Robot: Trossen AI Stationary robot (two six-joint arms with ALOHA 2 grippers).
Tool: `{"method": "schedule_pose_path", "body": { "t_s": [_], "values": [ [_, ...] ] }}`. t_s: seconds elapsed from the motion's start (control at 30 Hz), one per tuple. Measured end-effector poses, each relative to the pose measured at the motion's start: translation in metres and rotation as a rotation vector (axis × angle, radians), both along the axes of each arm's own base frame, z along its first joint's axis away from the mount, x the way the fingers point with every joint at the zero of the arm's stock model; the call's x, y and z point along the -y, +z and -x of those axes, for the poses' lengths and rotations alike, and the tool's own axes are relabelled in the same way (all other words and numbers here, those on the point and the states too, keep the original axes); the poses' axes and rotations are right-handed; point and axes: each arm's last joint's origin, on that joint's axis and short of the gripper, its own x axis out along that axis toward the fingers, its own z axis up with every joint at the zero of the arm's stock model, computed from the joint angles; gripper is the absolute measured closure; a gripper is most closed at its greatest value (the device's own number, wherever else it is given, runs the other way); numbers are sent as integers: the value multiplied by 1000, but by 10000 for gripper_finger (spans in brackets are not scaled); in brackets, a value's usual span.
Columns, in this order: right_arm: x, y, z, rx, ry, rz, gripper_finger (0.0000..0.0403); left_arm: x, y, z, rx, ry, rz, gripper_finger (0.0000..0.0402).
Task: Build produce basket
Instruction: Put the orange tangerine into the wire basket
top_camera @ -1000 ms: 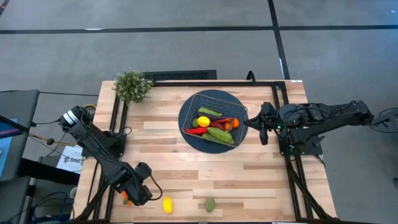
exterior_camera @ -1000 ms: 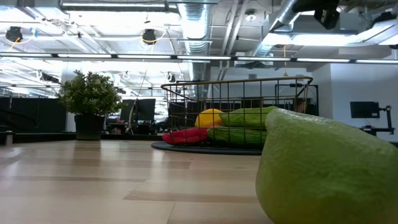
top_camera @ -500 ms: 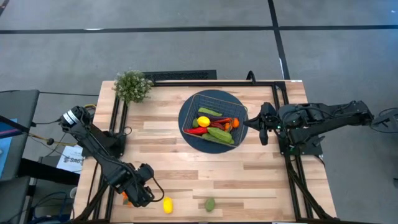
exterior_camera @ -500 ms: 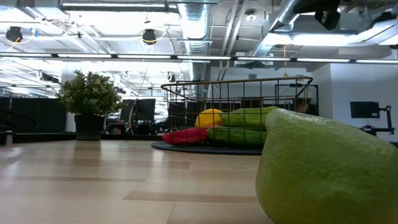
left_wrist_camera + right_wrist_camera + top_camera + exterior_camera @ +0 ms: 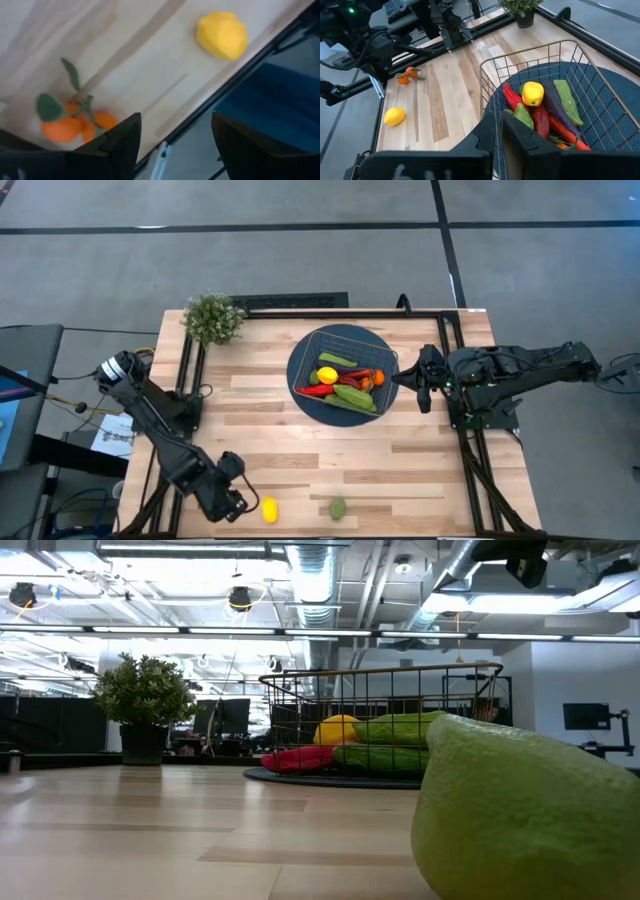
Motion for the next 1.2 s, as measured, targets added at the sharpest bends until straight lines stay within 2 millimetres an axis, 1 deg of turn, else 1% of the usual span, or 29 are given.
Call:
{"method": "schedule_pose_path", "body": {
  "t_s": [0.17,0.33,0.43,0.6,0.7,0.9,1.07,1.2],
  "values": [
    [0,0,0,-1,2,5,353,12,1,10,63,17,-4,176],
    [0,0,0,-1,2,6,353,21,2,16,126,-61,-5,176],
    [0,0,0,-1,0,2,353,22,3,18,127,-88,-1,176],
    [0,0,0,0,0,0,353,22,3,18,120,-77,3,176],
    [0,0,0,0,0,0,353,22,1,19,78,-90,15,176],
    [0,1,0,5,-1,-1,353,22,-19,26,-119,-127,-75,176],
    [0,2,-1,21,-1,-4,353,23,-39,20,-162,-119,-182,176],
    [0,2,-1,26,-1,-5,353,30,-57,18,-242,-180,-189,176]
  ]
}}
